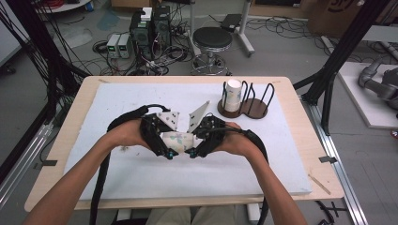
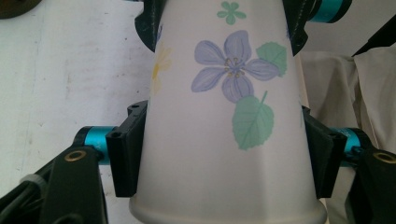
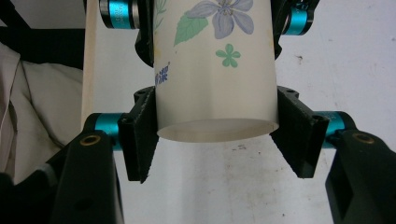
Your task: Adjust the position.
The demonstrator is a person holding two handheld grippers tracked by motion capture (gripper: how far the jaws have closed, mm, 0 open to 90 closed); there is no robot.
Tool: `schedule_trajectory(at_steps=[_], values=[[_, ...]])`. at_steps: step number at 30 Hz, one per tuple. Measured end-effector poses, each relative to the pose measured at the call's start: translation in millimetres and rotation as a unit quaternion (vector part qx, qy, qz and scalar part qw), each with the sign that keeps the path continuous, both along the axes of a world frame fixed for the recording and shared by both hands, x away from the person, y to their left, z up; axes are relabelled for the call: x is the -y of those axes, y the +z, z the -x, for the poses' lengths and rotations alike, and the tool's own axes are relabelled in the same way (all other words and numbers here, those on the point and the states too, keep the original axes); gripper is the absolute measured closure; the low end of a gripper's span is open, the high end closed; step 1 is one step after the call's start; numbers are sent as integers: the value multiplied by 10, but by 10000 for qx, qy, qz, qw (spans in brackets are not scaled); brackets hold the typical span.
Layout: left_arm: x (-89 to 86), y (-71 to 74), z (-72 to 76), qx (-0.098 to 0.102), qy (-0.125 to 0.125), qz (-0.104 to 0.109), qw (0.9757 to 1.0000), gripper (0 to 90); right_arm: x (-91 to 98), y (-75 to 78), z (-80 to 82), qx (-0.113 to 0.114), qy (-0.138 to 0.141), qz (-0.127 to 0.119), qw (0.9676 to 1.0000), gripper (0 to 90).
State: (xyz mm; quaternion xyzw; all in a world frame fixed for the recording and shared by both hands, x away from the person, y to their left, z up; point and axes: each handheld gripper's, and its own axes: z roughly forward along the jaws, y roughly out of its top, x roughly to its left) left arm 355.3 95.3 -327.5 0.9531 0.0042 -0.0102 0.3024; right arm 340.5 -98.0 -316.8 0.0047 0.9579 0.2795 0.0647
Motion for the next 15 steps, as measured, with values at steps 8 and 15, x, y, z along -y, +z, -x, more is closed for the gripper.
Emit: schedule_trajectory(at_steps=[8, 15], values=[[-23, -21, -23, 6, 8, 253, 9997, 66, 23, -46, 3, -74, -50, -55, 9999, 374], [-24, -16, -20, -4, 1, 307, 9995, 66, 30, -49, 0, -72, -65, -86, 9999, 373]])
